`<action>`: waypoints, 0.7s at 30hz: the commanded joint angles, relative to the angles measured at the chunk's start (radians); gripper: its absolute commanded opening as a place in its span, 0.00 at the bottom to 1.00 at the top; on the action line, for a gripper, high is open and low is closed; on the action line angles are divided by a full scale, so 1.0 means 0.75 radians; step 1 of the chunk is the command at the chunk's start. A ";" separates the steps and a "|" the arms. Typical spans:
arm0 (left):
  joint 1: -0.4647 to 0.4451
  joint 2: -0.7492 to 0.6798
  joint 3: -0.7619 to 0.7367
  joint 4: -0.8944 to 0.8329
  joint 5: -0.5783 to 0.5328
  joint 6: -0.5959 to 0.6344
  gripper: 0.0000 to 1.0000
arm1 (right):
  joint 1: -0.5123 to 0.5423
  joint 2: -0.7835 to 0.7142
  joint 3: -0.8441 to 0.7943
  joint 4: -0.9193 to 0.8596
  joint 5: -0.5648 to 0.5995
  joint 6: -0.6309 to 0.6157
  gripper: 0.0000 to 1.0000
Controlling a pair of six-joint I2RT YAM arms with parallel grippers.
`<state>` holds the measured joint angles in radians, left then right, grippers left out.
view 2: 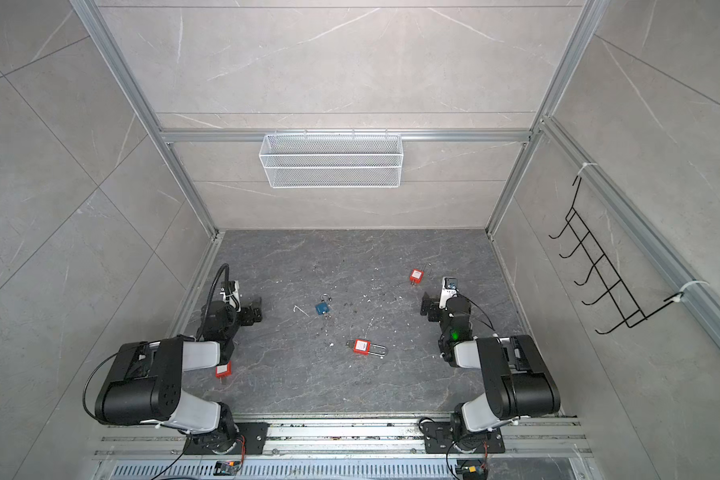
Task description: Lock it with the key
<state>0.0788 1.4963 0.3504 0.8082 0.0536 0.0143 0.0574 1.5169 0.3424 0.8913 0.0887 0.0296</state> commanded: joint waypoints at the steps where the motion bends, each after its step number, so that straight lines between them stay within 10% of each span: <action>1: 0.004 0.003 0.019 0.035 -0.010 -0.019 1.00 | -0.002 -0.006 0.017 -0.003 -0.007 0.010 0.99; 21: 0.005 0.003 0.024 0.027 -0.006 -0.020 1.00 | -0.003 -0.002 0.021 -0.004 -0.010 0.014 0.99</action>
<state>0.0788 1.4963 0.3504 0.8070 0.0536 0.0143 0.0574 1.5169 0.3424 0.8913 0.0883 0.0296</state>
